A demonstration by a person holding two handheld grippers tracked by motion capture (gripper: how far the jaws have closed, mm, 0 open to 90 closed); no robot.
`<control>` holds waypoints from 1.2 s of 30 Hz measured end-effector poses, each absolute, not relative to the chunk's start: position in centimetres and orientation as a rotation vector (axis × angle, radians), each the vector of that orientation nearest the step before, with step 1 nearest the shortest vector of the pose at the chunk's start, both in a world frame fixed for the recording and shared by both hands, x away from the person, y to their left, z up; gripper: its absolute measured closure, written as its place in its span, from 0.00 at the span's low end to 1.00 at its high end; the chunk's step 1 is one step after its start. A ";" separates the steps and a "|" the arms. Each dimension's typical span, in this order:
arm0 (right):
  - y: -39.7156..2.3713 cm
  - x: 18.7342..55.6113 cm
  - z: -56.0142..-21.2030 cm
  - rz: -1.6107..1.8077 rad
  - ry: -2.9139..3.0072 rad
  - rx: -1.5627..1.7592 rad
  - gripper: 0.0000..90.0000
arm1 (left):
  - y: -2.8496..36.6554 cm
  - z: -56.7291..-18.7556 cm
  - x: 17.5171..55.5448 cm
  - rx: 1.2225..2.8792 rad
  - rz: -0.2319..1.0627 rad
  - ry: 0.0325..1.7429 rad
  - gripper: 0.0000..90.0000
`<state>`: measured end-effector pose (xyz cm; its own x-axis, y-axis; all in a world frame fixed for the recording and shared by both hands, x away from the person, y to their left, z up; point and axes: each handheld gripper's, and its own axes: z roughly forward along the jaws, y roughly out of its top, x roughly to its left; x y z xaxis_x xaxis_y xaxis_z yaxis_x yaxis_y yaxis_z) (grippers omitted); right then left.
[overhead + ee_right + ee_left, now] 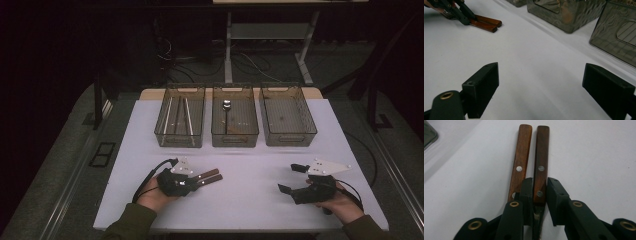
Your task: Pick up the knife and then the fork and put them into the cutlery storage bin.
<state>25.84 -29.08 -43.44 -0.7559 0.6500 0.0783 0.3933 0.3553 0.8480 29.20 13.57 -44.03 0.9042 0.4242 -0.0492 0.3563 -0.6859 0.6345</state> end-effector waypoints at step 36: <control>-27.1 27.2 -40.0 1.411 2.582 0.698 0.15 | 8.6 -40.1 29.6 2.350 0.003 0.373 0.85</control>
<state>27.17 -27.07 -40.02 -0.8869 0.4475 0.1146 0.3381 0.4599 0.8210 29.63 8.57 -40.05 0.9577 0.2673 -0.1062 0.2658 -0.6812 0.6821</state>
